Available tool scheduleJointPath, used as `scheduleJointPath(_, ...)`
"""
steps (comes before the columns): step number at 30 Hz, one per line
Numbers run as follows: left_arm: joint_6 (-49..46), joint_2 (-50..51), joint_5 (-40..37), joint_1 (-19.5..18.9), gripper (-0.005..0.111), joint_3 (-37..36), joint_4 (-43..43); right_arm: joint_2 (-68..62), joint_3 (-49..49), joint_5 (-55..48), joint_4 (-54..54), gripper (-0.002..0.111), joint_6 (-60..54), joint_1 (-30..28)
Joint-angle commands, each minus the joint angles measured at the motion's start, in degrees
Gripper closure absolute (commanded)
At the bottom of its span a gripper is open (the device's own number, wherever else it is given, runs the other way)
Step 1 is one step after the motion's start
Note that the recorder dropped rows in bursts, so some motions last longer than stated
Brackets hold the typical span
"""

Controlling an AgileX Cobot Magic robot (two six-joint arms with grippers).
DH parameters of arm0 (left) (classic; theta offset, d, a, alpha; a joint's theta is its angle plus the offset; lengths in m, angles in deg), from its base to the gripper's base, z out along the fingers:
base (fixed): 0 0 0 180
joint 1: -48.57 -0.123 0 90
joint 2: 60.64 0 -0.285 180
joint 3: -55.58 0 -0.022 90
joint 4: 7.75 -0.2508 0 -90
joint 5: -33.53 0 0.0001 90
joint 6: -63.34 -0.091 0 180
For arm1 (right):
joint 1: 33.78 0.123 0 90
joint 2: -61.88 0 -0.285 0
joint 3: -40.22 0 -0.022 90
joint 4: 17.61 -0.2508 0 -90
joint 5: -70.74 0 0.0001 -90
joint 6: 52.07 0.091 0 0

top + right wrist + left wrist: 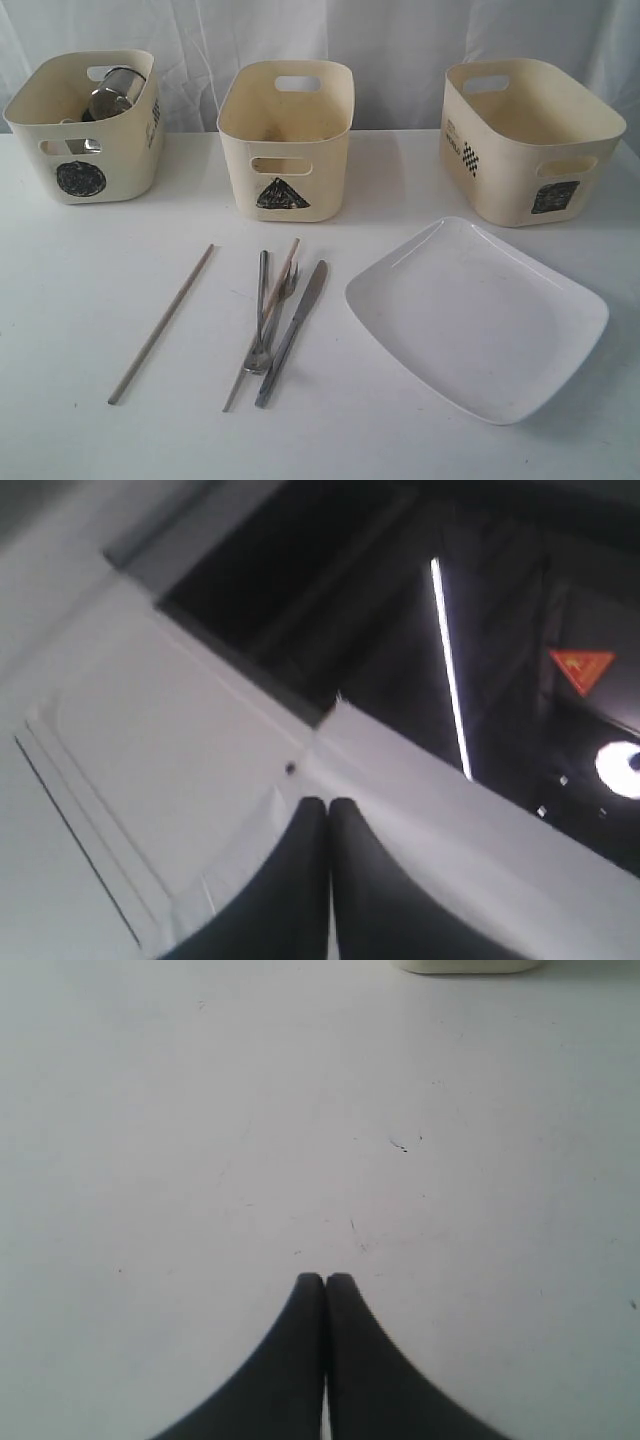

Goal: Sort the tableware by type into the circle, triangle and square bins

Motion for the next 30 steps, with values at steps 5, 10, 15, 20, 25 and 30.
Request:
scheduleJointPath(5, -0.2, -0.3, -0.8, -0.1, 0.106, 0.0, 0.1, -8.3, 21.8, 2.1, 9.9, 0.108, 10.0, 0.4)
scheduleJointPath(10, -0.2, -0.3, -0.8, -0.1, 0.106, 0.0, 0.1, -25.9, 38.3, 2.3, 10.6, 0.108, -7.1, 0.4)
scheduleJointPath(15, -0.2, -0.3, -0.8, -0.1, 0.106, 0.0, 0.1, -48.0, 52.2, -8.1, 14.7, 0.108, -7.6, 0.4)
scheduleJointPath(20, -0.2, -0.3, -0.8, -0.1, 0.106, 0.0, 0.1, -64.8, 59.4, -41.3, 16.5, 0.108, -18.9, 0.4)
scheduleJointPath(25, -0.2, -0.3, -0.8, -0.1, 0.106, 0.0, 0.1, -74.9, 59.7, -78.1, 18.6, 0.108, -36.4, -0.4)
scheduleJointPath(30, -0.2, -0.3, -0.8, -0.1, 0.106, 0.0, 0.1, -79.7, 59.7, -98.7, 25.4, 0.108, -33.3, -0.7)
